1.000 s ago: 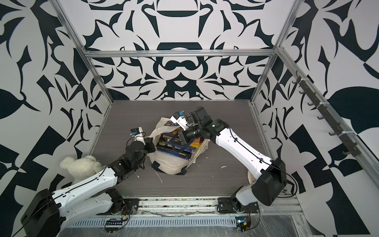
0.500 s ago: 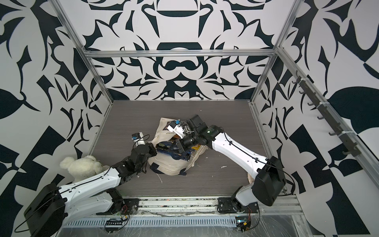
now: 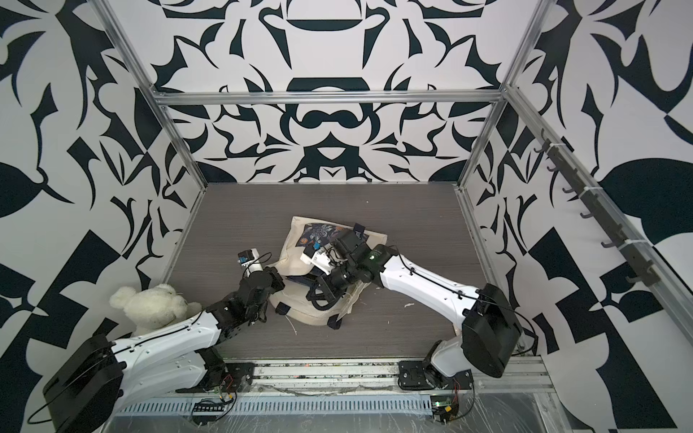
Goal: Take out the books from the canvas bag
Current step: Adjust the canvas bag at the center of the board.
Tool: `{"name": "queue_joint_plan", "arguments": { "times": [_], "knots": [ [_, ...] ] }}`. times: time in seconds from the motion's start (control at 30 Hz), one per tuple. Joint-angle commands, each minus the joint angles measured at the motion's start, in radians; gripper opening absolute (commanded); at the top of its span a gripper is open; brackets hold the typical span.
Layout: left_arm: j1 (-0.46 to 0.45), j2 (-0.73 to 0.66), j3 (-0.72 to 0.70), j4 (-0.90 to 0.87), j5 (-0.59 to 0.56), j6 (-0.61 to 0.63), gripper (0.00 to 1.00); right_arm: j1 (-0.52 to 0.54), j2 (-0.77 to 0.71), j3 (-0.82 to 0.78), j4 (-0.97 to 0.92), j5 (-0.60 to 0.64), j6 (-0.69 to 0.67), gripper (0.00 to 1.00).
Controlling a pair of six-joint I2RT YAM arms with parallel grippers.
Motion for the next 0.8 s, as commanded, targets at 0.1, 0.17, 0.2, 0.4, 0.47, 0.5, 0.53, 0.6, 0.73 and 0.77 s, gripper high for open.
{"name": "queue_joint_plan", "arguments": {
  "times": [0.1, 0.17, 0.2, 0.4, 0.47, 0.5, 0.53, 0.6, 0.73, 0.77],
  "knots": [
    [0.019, -0.018, -0.036, -0.078, -0.073, -0.028, 0.00, -0.143, 0.024, -0.051, 0.177, -0.177, 0.039, 0.00],
    [0.019, -0.010, -0.029, -0.074, -0.078, -0.021, 0.00, -0.199, 0.059, -0.007, 0.142, -0.200, -0.002, 0.00],
    [0.019, -0.003, -0.024, -0.075, -0.086, -0.021, 0.00, -0.228, 0.079, 0.032, 0.103, -0.193, -0.029, 0.00],
    [0.019, 0.044, 0.005, -0.081, -0.111, -0.018, 0.00, -0.279, 0.182, 0.269, -0.084, -0.105, -0.100, 0.00],
    [0.019, 0.043, 0.001, -0.089, -0.124, -0.023, 0.00, -0.259, 0.205, 0.383, -0.232, -0.065, -0.163, 0.00],
    [0.019, 0.036, -0.004, -0.099, -0.134, -0.030, 0.00, -0.245, 0.203, 0.429, -0.297, -0.035, -0.190, 0.00],
    [0.019, 0.028, -0.005, -0.113, -0.142, -0.036, 0.00, -0.234, 0.190, 0.457, -0.337, 0.002, -0.204, 0.00],
    [0.019, 0.010, -0.005, -0.129, -0.150, -0.038, 0.00, -0.222, 0.146, 0.473, -0.356, 0.037, -0.211, 0.00],
    [0.019, 0.005, -0.007, -0.130, -0.157, -0.038, 0.00, -0.222, 0.087, 0.500, -0.354, 0.150, -0.194, 0.05],
    [0.019, 0.007, -0.006, -0.132, -0.151, -0.040, 0.00, -0.222, 0.081, 0.503, -0.351, 0.176, -0.186, 0.10]
  ]
}}
